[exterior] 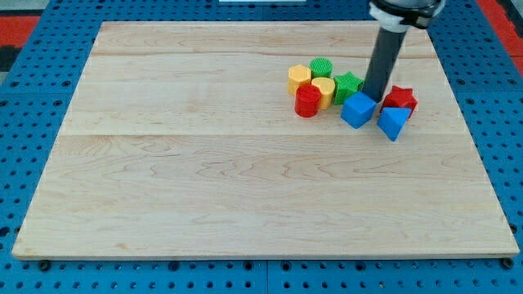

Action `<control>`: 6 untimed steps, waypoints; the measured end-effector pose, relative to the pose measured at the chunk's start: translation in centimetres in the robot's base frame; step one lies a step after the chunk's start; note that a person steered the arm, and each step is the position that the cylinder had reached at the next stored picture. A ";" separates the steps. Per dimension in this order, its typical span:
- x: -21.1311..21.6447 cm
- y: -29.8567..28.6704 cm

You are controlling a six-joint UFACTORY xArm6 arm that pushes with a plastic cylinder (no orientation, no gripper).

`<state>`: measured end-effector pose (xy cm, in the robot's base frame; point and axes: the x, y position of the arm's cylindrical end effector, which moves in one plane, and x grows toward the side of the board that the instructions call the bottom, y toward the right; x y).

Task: Move the green blocks to the top of the yellow hexagon

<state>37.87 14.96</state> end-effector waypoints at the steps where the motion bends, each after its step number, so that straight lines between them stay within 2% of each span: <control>1: -3.0 -1.6; 2: -7.8 -3.3; 3: -9.5 -4.7; 4: -9.5 -1.7; 5: -7.8 -1.2; 6: -4.2 0.0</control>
<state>33.71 14.94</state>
